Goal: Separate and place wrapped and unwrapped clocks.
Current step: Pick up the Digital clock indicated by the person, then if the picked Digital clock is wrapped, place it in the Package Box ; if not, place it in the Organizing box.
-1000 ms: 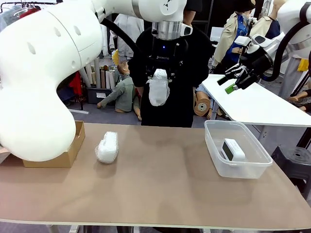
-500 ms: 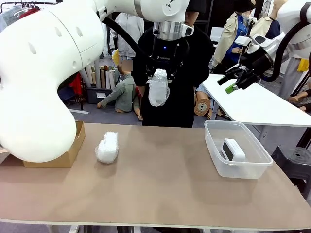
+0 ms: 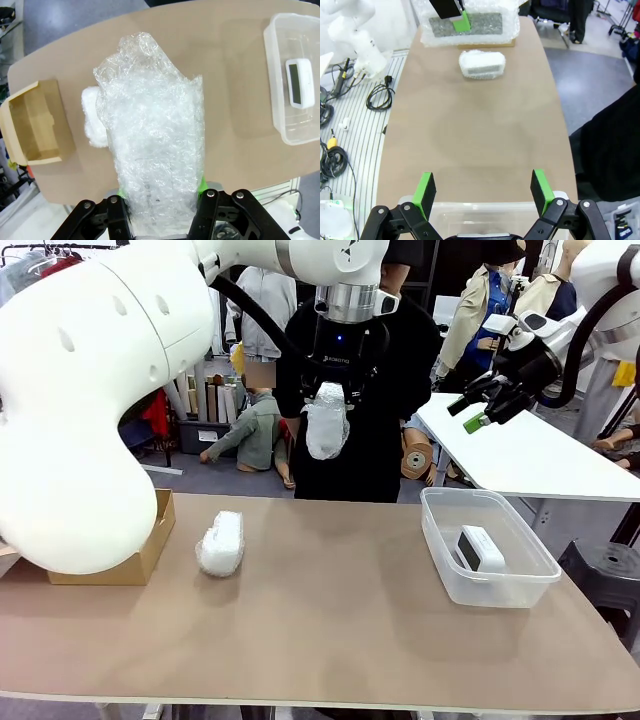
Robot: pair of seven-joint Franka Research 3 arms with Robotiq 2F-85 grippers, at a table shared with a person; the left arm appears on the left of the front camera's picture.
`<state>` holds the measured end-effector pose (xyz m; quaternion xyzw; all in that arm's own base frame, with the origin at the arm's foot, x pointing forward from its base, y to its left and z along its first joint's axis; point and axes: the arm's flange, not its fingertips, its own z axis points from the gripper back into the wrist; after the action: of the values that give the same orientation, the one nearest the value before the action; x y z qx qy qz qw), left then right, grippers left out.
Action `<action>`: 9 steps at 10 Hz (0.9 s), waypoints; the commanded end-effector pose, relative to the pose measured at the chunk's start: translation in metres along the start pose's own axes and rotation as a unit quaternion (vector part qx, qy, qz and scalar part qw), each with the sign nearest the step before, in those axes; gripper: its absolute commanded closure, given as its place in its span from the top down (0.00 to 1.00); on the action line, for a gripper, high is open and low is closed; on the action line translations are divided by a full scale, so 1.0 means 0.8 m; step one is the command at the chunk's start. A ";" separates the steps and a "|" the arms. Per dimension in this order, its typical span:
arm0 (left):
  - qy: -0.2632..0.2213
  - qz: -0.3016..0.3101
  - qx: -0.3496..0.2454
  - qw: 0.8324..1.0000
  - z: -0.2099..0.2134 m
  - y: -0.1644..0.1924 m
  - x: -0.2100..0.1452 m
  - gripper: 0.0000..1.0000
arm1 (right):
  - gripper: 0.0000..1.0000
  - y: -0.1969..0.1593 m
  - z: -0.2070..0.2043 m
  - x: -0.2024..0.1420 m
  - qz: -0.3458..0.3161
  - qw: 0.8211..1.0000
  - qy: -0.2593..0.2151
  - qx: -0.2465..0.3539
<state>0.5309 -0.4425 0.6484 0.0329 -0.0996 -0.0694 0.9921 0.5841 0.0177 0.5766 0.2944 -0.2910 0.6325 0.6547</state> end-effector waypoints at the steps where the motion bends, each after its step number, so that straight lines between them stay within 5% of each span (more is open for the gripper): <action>1: -0.002 -0.005 -0.007 1.000 0.004 0.003 0.002 0.00 | 1.00 0.002 0.001 0.001 0.001 1.000 0.000 0.001; 8: 0.000 0.000 0.000 1.000 0.000 0.000 0.000 0.00 | 1.00 0.002 0.001 0.001 0.001 1.000 0.000 0.001; 9: 0.015 -0.038 0.007 0.999 -0.004 -0.003 -0.011 0.00 | 1.00 0.002 0.001 0.001 0.001 1.000 0.000 0.001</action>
<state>0.5293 -0.4445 0.6459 0.0362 -0.0952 -0.0791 0.9917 0.5841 0.0178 0.5766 0.2944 -0.2910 0.6325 0.6547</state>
